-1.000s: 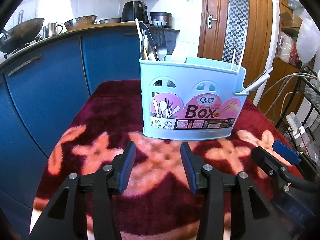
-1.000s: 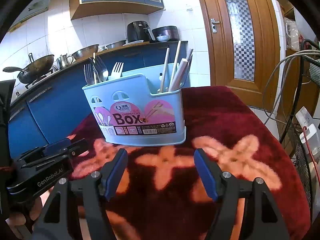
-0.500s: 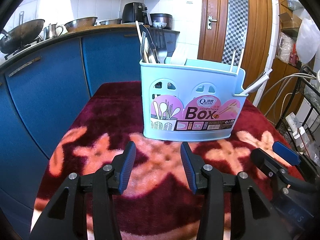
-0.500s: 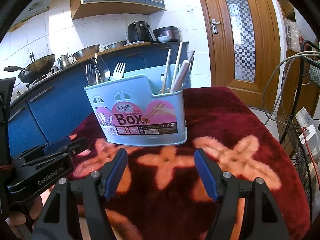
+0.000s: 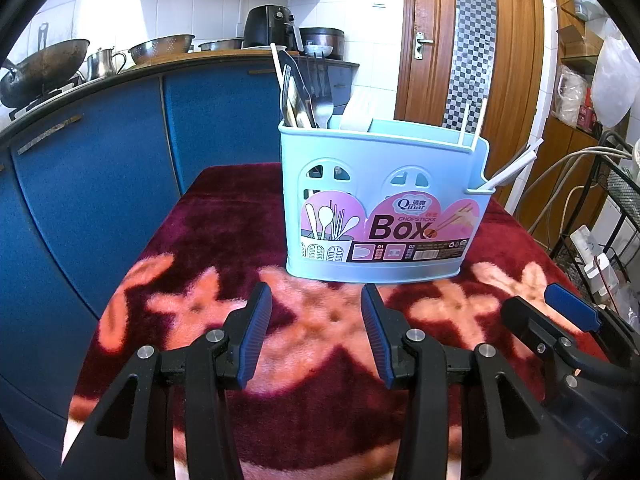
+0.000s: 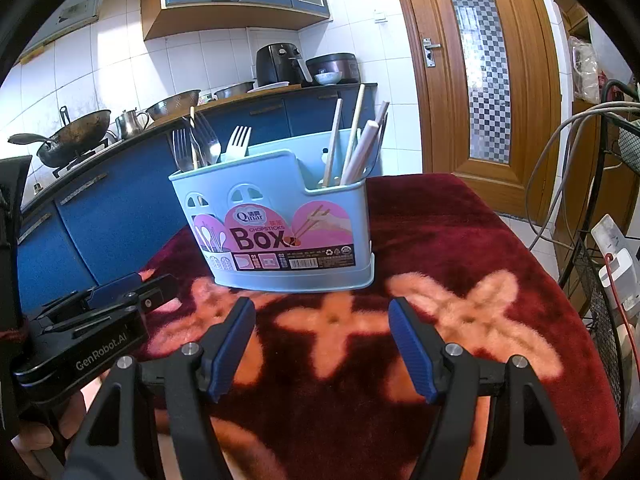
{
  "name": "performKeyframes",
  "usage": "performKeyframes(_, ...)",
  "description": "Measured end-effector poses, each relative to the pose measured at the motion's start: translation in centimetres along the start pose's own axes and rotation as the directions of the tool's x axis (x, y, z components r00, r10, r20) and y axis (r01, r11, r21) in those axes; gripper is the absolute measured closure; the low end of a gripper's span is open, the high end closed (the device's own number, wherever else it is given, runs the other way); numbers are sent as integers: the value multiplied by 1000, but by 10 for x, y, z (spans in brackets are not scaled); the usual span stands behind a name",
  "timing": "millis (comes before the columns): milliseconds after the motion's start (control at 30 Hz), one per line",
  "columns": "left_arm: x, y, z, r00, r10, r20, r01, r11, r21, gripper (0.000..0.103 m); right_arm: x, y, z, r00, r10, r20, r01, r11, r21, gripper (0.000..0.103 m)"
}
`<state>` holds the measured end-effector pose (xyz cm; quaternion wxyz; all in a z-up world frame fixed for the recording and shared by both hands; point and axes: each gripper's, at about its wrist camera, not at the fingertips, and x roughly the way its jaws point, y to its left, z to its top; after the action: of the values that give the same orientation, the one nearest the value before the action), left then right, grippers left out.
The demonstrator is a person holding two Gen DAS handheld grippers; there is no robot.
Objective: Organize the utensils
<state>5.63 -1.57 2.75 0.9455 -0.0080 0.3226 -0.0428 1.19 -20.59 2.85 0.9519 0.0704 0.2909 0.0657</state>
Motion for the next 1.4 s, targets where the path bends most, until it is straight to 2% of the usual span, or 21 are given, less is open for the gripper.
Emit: performKeyframes(1400,0,-3,1,1000,1,-2,-1,1000,3,55,0,3,1,1000,-2,0,2,1000,2,31)
